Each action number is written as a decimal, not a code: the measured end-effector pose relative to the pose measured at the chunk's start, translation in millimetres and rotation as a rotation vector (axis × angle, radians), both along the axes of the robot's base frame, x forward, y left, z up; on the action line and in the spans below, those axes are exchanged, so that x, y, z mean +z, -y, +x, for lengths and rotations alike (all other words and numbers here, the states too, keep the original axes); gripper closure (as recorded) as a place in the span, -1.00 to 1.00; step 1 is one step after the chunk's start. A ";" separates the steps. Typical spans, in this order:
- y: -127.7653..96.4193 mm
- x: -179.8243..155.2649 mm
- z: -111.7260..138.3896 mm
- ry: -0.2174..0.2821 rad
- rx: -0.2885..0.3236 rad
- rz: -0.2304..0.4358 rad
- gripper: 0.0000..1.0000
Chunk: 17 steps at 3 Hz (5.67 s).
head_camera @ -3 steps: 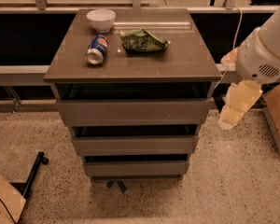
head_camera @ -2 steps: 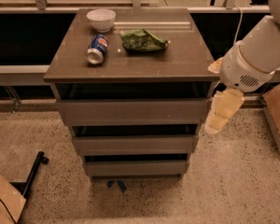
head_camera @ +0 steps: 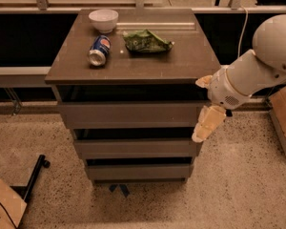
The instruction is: Open top drawer
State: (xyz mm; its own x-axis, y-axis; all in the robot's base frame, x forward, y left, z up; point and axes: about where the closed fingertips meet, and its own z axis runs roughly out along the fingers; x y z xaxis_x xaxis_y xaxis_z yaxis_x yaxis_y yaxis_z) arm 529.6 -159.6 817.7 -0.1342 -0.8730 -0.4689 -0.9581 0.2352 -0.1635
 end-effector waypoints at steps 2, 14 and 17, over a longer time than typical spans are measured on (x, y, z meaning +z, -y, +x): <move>-6.9 -14.3 4.1 -0.016 0.002 0.001 -1.00; -14.6 -144.5 135.0 -0.030 -0.095 0.303 0.67; -8.3 -151.4 103.8 -0.092 -0.064 0.239 -0.72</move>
Offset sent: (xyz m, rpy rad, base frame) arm 0.0062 0.0112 -0.0266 -0.0078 0.0398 -0.0085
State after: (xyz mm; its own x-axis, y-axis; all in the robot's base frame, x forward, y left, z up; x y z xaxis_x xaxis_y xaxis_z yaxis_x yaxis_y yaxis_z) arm 633.4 -151.3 666.3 -0.2371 -0.7273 -0.6441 -0.9484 0.3169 -0.0088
